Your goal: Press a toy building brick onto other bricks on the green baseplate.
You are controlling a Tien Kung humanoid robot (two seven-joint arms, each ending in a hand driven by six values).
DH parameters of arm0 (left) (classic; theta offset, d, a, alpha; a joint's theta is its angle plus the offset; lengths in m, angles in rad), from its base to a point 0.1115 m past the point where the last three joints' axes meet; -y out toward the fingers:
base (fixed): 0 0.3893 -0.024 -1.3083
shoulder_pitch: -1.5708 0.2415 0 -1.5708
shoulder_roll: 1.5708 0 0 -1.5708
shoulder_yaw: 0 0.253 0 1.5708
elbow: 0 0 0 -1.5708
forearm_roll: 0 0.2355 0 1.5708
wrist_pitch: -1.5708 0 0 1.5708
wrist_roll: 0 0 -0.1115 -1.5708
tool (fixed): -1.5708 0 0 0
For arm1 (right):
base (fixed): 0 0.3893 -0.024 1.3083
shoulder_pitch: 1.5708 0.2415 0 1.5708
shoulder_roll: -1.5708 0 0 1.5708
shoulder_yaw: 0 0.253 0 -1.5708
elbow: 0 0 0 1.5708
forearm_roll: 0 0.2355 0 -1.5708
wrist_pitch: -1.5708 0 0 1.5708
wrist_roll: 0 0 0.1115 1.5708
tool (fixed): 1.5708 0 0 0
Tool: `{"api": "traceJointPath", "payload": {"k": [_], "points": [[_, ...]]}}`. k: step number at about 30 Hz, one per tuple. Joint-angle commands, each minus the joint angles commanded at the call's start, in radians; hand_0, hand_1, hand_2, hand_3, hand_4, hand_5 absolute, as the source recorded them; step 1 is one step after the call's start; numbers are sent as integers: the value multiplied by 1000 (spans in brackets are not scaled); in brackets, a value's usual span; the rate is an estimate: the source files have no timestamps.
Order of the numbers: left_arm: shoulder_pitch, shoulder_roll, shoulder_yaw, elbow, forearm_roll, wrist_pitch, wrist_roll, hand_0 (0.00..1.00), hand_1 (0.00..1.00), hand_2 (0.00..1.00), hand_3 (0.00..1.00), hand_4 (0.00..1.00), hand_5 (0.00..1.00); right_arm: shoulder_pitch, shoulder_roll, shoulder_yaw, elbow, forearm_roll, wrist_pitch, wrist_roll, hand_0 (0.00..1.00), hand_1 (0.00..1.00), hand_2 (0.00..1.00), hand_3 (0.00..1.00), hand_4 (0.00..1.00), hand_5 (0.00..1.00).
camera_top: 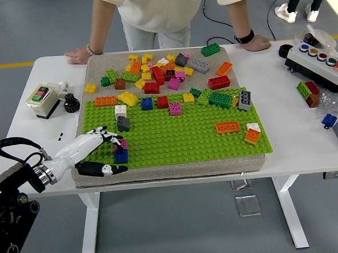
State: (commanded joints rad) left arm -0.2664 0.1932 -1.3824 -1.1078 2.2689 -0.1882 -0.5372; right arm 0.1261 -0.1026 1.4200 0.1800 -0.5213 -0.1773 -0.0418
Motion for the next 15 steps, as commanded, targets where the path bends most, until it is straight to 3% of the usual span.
{"api": "traceJointPath", "payload": {"k": [15], "points": [[5, -6, 3, 23, 0, 9, -1, 998, 876, 850, 603, 998, 755, 0, 0, -1, 0, 2, -2, -1, 734, 658, 706, 590, 916, 498]]}}
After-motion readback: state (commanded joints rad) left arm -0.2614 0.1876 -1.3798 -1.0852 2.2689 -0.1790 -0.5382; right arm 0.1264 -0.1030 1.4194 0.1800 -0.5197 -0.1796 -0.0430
